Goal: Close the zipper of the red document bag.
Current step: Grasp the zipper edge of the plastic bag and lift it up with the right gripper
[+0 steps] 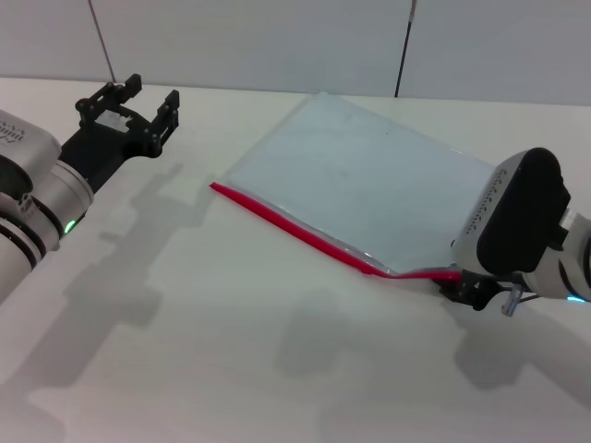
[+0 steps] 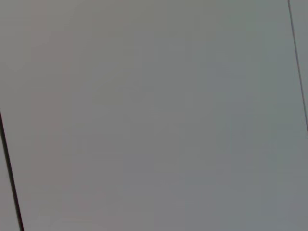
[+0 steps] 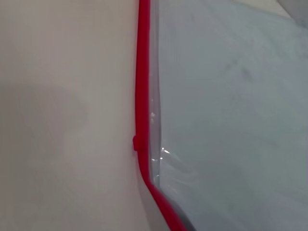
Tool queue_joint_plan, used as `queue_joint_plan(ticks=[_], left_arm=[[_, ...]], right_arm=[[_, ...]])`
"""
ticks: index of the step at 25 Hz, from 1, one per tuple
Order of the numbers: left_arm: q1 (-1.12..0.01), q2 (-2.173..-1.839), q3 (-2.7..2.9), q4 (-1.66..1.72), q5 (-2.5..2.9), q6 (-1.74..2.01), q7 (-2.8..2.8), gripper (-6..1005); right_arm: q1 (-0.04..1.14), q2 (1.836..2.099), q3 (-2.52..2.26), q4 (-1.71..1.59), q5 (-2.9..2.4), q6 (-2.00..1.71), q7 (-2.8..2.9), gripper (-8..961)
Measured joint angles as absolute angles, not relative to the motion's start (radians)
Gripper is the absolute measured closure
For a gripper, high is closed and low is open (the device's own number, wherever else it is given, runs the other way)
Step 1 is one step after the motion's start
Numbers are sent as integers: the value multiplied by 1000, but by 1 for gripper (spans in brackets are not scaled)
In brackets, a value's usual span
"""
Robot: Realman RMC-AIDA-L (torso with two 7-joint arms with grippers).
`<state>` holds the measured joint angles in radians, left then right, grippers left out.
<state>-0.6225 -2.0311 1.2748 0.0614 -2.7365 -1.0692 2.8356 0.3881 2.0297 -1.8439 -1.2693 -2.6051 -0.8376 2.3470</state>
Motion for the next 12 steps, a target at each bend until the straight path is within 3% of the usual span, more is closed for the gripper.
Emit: queue_joint_plan(ticks=[6, 9, 12], left_arm=[[-621, -2031, 1275, 61, -2737, -1069, 2835, 447], [-621, -2031, 1275, 61, -2737, -1069, 2835, 447], [-621, -2031, 1275, 61, -2737, -1069, 2834, 447]], right_arm=[[388, 2030, -1870, -1285, -2636, -831, 2347, 412], [385, 2030, -1885, -1293, -2660, -827, 2349, 577], [378, 2031, -1897, -1316, -2678, -826, 2356, 669]])
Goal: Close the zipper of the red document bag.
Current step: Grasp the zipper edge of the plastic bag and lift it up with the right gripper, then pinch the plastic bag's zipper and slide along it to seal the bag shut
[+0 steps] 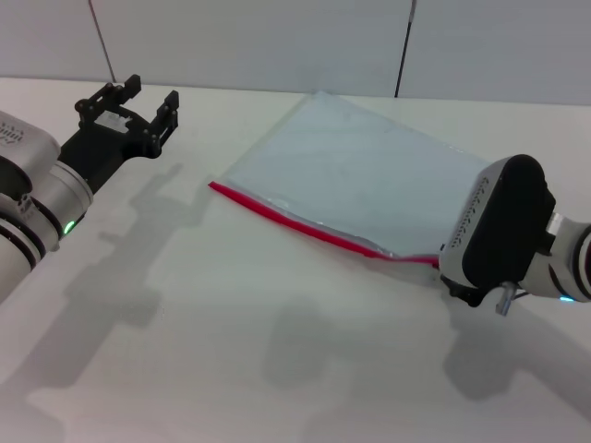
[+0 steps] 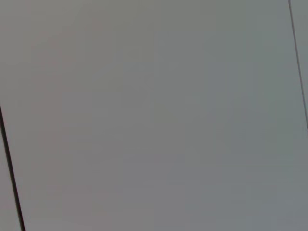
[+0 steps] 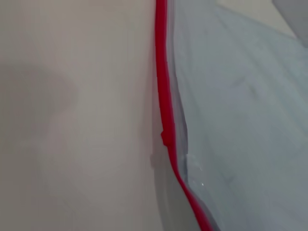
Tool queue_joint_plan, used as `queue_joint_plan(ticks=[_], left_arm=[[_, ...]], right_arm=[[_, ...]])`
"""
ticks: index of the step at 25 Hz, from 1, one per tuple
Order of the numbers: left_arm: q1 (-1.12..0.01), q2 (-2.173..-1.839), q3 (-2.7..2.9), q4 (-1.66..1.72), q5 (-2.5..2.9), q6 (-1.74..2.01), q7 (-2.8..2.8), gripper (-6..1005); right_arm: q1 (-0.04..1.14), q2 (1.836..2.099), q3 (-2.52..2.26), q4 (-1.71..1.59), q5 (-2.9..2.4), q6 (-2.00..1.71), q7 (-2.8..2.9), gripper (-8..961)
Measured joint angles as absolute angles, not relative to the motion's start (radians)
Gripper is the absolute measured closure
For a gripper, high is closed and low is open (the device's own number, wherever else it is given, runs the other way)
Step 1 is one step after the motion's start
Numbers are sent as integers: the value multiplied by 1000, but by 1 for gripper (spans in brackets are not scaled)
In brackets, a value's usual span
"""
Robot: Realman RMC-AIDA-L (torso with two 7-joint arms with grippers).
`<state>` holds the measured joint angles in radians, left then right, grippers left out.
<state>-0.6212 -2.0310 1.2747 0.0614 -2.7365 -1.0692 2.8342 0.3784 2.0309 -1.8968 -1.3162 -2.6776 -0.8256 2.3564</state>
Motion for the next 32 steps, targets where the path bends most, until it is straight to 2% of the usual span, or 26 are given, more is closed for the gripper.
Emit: queue_joint_plan(ticks=[3, 9, 18, 25, 32], left_arm=[[-621, -2031, 1275, 61, -2737, -1069, 2833, 447], [-622, -2024, 1310, 85, -2663, -1071, 2716, 447], [-619, -1967, 1504, 381, -2157, -1075, 2373, 447], [-621, -1977, 1513, 584, -1776, -1054, 2222, 447], [-610, -1985, 1512, 701, -1673, -1012, 2184, 446]], right_arm=[[369, 2031, -1901, -1348, -2699, -825, 2383, 761], [314, 2031, -1906, -1452, -2718, -827, 2399, 830], [299, 2029, -1905, -1479, -2720, -830, 2399, 878], [298, 2029, -1897, -1497, -2713, -832, 2399, 901], [296, 2029, -1896, -1504, -2712, -837, 2401, 900]])
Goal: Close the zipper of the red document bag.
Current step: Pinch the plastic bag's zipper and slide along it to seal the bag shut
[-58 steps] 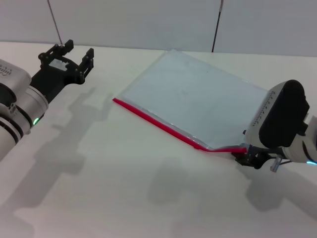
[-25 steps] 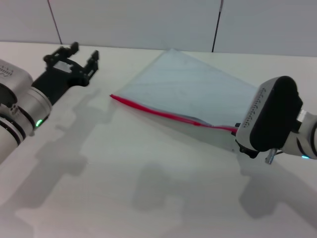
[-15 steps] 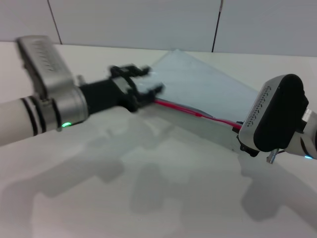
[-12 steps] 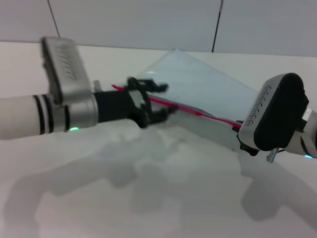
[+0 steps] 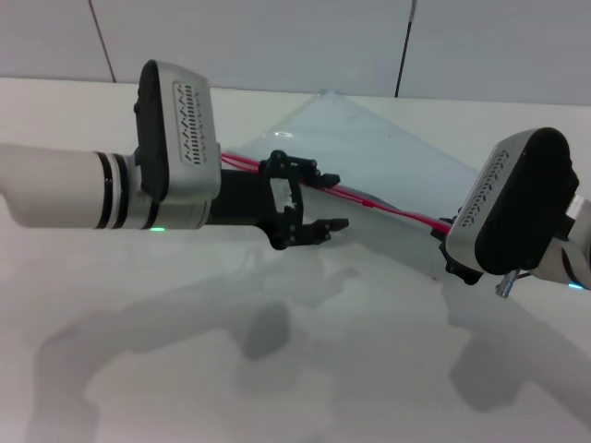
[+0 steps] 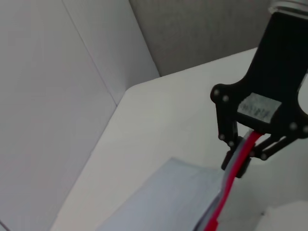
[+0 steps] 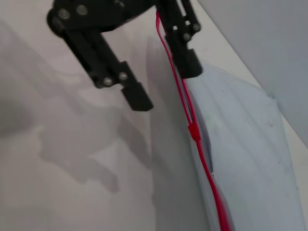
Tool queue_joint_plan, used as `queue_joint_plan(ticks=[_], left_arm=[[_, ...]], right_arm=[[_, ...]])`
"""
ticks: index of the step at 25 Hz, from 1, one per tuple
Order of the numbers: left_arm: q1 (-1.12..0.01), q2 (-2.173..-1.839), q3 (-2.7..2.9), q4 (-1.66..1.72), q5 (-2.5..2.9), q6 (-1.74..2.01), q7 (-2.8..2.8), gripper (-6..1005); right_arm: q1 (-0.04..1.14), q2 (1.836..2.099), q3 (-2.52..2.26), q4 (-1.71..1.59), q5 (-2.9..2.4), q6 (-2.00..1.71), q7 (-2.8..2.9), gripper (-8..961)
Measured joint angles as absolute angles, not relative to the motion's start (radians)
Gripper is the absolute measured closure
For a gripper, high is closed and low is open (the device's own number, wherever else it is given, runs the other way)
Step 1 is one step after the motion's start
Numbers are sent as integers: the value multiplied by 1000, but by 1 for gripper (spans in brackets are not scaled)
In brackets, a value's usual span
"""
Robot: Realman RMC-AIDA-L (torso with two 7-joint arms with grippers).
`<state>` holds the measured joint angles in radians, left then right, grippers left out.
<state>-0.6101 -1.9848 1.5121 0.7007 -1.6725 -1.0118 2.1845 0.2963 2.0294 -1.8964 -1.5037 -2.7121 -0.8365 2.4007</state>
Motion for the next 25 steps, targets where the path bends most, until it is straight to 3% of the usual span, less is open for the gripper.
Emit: queue_joint_plan(ticks=[25], left_arm=[[-614, -2026, 1513, 772, -1567, -946, 2165, 465]], right_arm=[[296, 2029, -1905, -1563, -2711, -879, 2413, 888]])
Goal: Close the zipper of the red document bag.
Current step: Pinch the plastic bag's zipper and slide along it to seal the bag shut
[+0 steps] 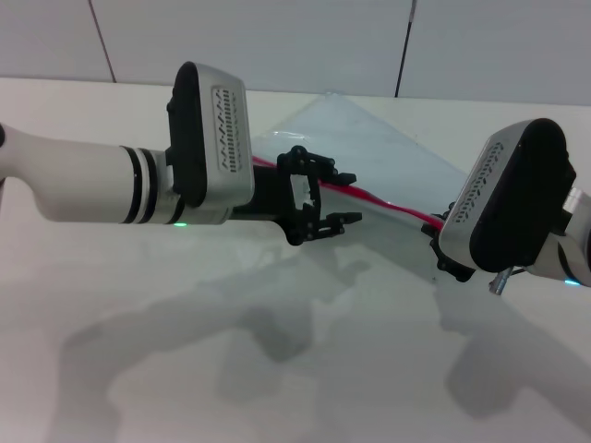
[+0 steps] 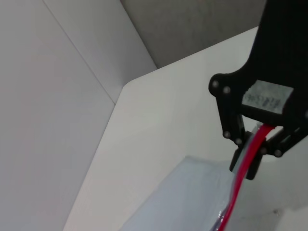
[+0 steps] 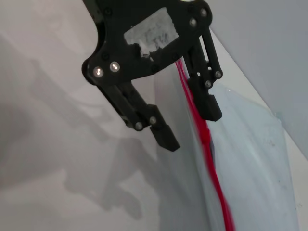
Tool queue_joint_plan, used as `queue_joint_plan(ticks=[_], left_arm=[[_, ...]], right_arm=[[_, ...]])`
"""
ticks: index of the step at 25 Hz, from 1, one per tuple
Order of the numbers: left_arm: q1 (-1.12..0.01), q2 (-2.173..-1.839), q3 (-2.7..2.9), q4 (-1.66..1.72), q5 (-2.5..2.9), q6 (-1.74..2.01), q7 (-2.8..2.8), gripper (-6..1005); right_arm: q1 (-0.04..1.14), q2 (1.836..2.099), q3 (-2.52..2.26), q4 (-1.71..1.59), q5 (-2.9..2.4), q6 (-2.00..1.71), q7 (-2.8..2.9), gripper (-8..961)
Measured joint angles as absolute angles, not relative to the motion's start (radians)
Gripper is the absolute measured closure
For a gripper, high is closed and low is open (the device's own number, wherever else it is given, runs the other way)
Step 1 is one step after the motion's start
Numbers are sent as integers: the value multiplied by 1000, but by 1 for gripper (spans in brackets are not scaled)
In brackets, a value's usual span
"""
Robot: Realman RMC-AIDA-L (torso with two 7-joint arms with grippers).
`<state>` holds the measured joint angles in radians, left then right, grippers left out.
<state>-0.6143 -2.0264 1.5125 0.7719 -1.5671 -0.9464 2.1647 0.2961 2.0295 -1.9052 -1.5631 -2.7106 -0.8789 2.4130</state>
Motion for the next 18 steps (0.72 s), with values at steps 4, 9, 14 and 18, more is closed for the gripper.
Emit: queue_joint_plan(ticks=[4, 9, 14, 18], left_arm=[[-621, -2025, 1513, 771, -1567, -946, 2136, 495], [-625, -2024, 1519, 772, -1565, -946, 2135, 569], [-632, -2026, 1520, 772, -1543, -949, 2132, 643], [-636, -2027, 1520, 767, -1538, -952, 2130, 698]], right_arm=[[296, 2029, -1904, -1563, -2711, -880, 2413, 884], [300, 2029, -1899, -1563, -2711, -891, 2414, 880], [302, 2029, -1899, -1563, -2711, -892, 2416, 876], [303, 2029, -1899, -1563, -2711, -892, 2416, 873]])
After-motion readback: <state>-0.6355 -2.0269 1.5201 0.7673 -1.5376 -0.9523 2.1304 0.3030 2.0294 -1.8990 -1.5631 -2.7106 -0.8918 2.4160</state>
